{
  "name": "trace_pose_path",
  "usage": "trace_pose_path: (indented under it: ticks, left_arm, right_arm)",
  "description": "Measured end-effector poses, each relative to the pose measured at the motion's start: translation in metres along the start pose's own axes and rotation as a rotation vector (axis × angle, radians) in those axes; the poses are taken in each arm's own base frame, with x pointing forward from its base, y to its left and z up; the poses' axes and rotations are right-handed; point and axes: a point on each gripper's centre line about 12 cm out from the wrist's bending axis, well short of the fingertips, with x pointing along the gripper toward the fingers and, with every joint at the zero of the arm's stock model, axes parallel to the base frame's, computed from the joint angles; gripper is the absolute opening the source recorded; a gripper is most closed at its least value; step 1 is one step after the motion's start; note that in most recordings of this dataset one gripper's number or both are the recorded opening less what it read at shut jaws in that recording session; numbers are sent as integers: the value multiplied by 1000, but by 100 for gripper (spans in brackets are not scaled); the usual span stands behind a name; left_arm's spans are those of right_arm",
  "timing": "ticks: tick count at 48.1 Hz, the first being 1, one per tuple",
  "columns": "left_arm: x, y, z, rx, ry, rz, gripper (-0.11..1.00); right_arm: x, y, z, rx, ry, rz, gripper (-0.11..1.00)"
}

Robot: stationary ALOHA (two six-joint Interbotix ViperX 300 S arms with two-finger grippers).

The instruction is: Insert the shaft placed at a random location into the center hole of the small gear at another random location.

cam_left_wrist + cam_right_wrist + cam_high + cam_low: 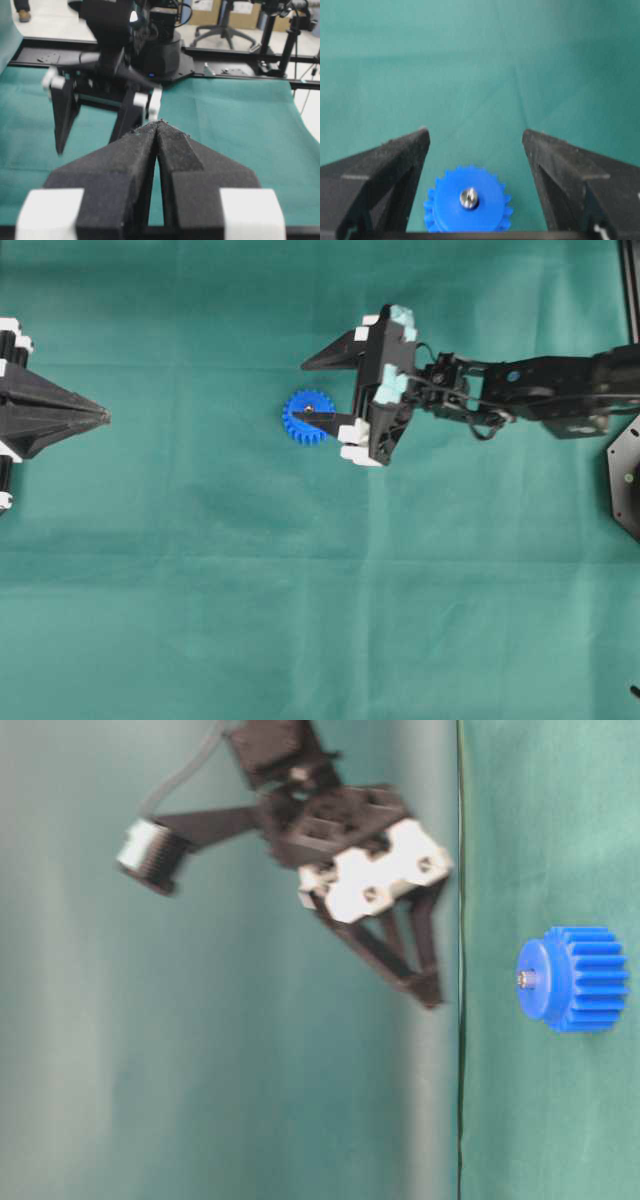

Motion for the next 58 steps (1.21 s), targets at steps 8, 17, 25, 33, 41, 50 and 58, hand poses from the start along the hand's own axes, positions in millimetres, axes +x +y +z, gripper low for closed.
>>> trace_pose_path:
  ticks: [8,17,25,33,41,50,58]
  left_arm:
    - [0,0,0,0,-2,0,-1]
    - [0,0,0,-1,0,0,-1]
    - [0,0,0,-1,-2,0,-1]
    - [0,0,0,-1,0,0,-1]
    - [0,0,0,-1,-2,0,-1]
    - [0,0,0,-1,3,0,-1]
    - [0,0,0,-1,3,0,-1]
  right_arm:
    - [-18,2,25,-11,-38,9,77]
    - [-24,3,23,-14,-32,13,77]
    - [-42,4,16,-15,-25,19,77]
    - [-74,3,6,-13,-32,24,77]
    - [-116,0,-1,-7,-70,29,77]
    - [-158,-2,-8,-4,-89,41,77]
    - [-183,-4,-18,-3,-100,51,77]
